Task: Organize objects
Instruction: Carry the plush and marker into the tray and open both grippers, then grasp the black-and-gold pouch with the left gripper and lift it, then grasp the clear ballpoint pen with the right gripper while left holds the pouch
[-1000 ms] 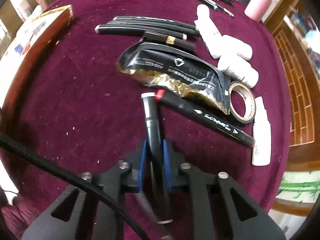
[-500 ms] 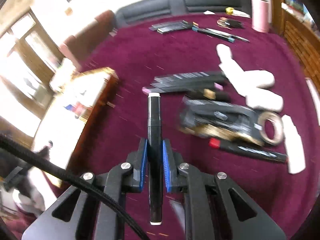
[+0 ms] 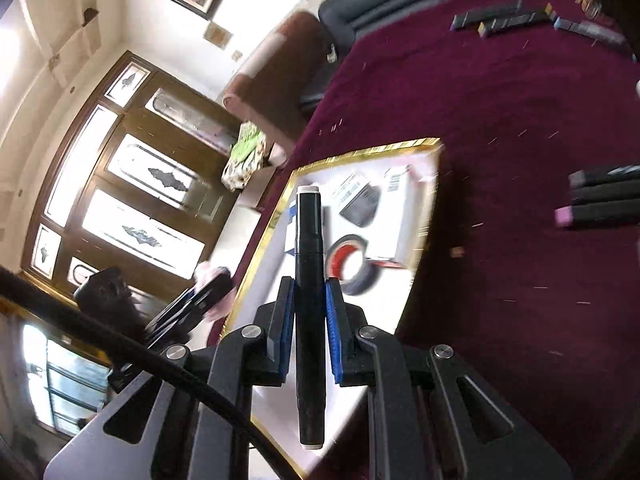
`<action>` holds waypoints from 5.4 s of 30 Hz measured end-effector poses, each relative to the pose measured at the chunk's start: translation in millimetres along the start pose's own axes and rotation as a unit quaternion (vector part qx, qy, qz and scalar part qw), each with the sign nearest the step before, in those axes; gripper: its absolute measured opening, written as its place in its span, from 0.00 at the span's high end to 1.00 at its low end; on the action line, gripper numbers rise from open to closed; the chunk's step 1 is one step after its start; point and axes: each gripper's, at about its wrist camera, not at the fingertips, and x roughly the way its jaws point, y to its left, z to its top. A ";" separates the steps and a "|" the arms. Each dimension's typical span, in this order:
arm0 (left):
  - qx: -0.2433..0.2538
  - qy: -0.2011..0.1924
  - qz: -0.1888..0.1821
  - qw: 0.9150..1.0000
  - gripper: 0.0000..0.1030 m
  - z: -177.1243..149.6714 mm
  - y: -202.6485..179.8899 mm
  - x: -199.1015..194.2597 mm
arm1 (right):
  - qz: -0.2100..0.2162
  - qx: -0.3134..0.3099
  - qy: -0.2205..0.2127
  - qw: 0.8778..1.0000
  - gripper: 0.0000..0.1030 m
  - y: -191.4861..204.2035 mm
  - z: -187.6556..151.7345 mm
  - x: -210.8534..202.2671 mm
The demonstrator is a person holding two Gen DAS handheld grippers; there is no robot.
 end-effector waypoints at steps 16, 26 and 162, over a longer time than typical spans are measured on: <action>0.032 0.107 0.070 0.991 0.73 30.7 38.3 87.4 | -0.068 0.024 0.061 0.995 0.87 5.6 56.6 147.0; 0.041 0.102 0.067 0.992 0.67 28.6 38.6 80.5 | -0.126 -0.011 0.053 0.991 0.85 8.3 59.2 158.2; 0.207 0.121 -0.003 0.971 0.44 -77.6 -219.7 90.1 | -0.330 -0.093 0.024 0.939 0.88 -93.4 -164.9 -154.9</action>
